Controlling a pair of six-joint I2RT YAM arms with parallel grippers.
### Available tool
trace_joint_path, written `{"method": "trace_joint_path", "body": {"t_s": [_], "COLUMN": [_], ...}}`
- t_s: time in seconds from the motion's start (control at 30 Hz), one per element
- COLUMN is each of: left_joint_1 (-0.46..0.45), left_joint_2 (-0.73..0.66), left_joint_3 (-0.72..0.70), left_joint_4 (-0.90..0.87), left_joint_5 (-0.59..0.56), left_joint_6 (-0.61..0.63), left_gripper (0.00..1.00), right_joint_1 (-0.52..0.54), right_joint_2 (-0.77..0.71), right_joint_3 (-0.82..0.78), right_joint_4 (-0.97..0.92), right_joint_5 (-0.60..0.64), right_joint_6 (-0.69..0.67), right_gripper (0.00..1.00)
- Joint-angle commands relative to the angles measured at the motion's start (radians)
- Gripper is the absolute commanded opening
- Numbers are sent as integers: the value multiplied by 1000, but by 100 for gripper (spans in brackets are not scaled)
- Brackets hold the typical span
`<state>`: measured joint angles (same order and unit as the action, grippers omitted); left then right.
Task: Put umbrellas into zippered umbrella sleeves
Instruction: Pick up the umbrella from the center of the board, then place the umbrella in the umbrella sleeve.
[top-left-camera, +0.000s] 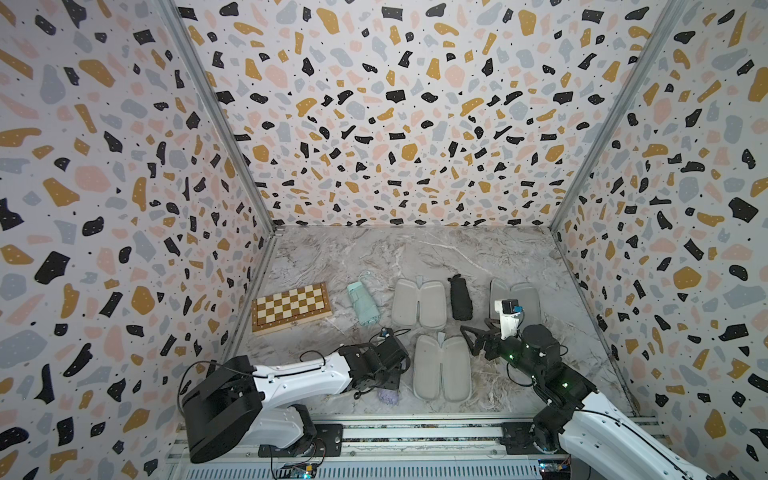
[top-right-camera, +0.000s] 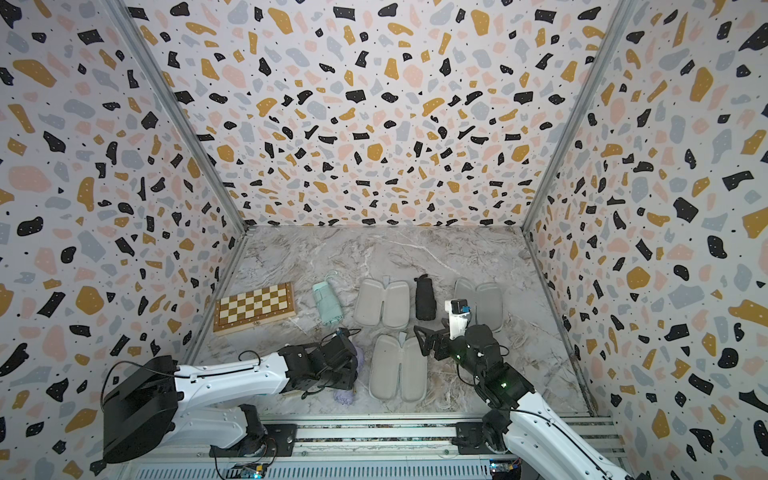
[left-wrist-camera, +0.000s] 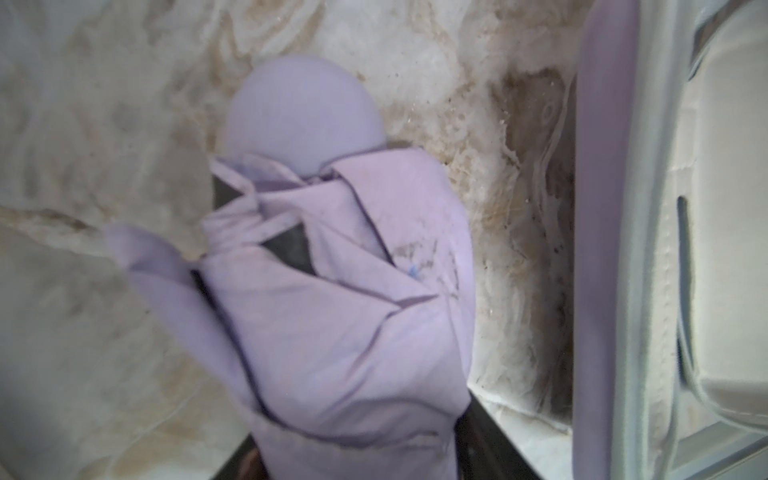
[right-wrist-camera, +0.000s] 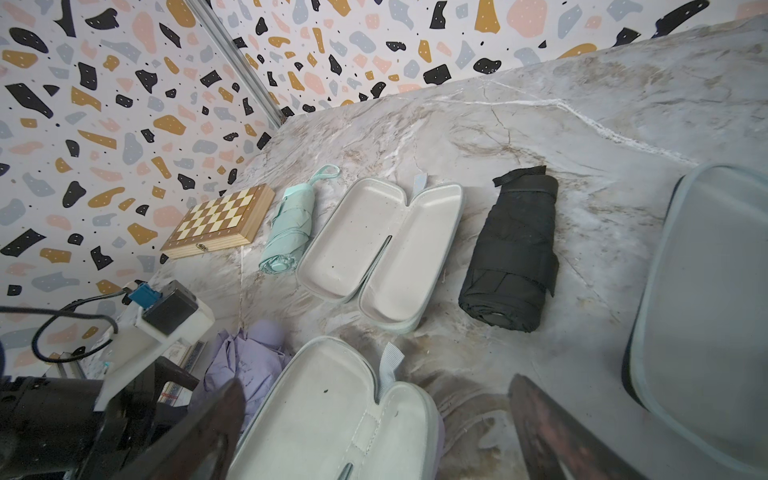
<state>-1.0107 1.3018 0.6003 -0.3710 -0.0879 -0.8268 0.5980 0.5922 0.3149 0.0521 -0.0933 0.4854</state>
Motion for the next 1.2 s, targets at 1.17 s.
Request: {"method": "trace_joint_path", "body": {"t_s": [1.17], "left_joint_1": [-192], "left_joint_2": [199], "left_joint_3": [299], "left_joint_4": [70], "left_joint_5": [-216], "left_joint_6": [-88], "left_gripper": [31], "right_joint_1": [-1], "right_joint_2": [-48], "right_joint_3": [-36], "right_joint_4": [-25], "right_joint_5": [114], "right_joint_6": [36], "right_gripper": [100]}}
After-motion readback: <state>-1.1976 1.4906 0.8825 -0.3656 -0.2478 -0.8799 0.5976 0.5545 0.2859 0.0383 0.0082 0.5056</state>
